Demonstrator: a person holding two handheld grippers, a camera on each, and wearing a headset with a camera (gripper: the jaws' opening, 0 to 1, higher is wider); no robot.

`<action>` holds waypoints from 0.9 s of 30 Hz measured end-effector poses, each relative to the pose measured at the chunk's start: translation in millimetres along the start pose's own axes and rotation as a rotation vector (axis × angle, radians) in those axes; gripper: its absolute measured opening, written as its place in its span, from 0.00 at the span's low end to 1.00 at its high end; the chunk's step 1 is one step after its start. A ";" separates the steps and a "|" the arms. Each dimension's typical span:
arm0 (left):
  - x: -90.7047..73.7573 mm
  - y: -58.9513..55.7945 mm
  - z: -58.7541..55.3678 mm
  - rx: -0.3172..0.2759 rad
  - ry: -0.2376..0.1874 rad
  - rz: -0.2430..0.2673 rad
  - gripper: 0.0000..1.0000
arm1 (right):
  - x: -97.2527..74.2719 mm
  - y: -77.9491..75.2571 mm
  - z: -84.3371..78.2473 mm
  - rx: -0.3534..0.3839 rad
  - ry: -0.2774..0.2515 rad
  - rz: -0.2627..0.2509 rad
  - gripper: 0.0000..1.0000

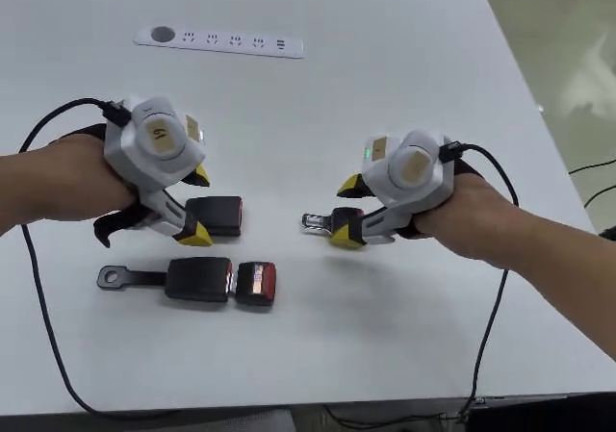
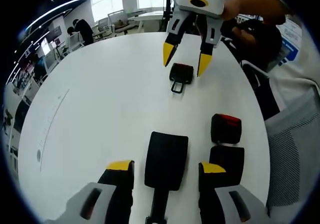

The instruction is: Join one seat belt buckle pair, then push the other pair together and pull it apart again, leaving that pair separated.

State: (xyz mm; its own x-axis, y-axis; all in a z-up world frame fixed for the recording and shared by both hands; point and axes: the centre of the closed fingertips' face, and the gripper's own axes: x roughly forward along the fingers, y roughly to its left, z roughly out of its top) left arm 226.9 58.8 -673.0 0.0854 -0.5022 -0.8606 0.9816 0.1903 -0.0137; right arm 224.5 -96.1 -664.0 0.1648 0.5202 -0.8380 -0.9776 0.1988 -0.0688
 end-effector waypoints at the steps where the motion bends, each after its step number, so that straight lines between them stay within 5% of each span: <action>1: -0.6 0.2 0.2 -0.001 0.000 -0.003 0.53 | 1.3 0.3 -2.9 -0.003 0.007 0.003 0.37; 14: 5.3 -1.0 -9.0 0.002 0.013 -0.041 0.43 | 13.7 3.0 -27.4 0.003 0.058 0.043 0.33; 27: 10.0 4.8 -15.0 0.047 0.041 -0.042 0.35 | 15.2 2.3 -26.2 -0.015 0.046 0.065 0.33</action>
State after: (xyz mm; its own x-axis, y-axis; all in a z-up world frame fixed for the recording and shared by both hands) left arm 229.9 67.3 -689.4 0.0380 -0.4740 -0.8797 0.9912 0.1298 -0.0271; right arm 221.3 -109.5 -691.0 0.0949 0.4924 -0.8652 -0.9880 0.1531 -0.0213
